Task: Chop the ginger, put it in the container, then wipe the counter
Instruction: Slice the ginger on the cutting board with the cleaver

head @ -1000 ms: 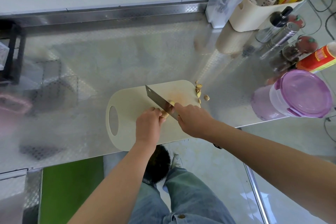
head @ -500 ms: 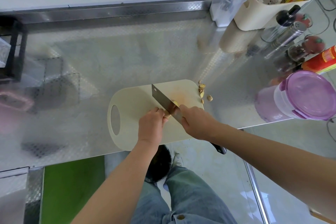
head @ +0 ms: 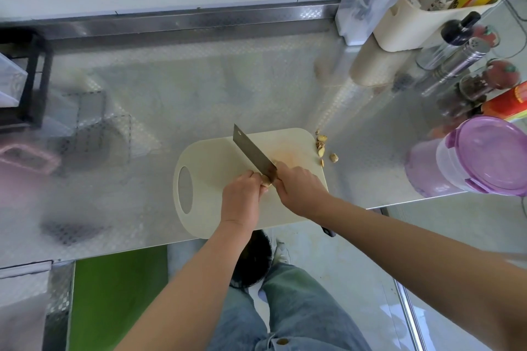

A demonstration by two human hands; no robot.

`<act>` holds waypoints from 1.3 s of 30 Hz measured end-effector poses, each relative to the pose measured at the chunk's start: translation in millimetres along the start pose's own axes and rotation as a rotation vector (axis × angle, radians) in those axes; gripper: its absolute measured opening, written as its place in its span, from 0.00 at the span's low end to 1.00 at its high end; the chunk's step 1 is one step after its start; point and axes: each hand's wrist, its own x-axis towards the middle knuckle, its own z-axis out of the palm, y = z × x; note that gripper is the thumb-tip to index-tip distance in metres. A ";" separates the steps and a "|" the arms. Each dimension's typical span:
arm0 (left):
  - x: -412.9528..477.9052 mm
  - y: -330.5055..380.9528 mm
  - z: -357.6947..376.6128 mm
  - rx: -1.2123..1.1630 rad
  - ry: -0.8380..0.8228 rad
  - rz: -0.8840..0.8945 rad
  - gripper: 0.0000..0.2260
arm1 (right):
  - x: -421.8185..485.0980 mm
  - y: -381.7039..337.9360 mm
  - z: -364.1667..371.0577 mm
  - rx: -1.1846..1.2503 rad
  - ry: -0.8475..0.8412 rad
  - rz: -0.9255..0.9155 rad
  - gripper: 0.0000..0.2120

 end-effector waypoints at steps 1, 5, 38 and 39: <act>0.0 0.2 -1.0 0.005 -0.014 -0.011 0.05 | -1.9 0.5 -1.2 -0.005 -0.006 -0.004 0.15; 1.0 -1.0 -2.2 0.019 -0.016 -0.018 0.06 | -15.2 6.2 -5.5 -0.083 -0.072 -0.013 0.15; -5.3 -5.2 -0.8 -0.152 0.059 -0.020 0.03 | 8.0 16.2 -3.6 0.104 0.103 0.078 0.07; -5.2 -4.8 -1.9 -0.152 0.053 -0.033 0.02 | 5.5 16.9 -10.0 0.087 0.093 0.058 0.06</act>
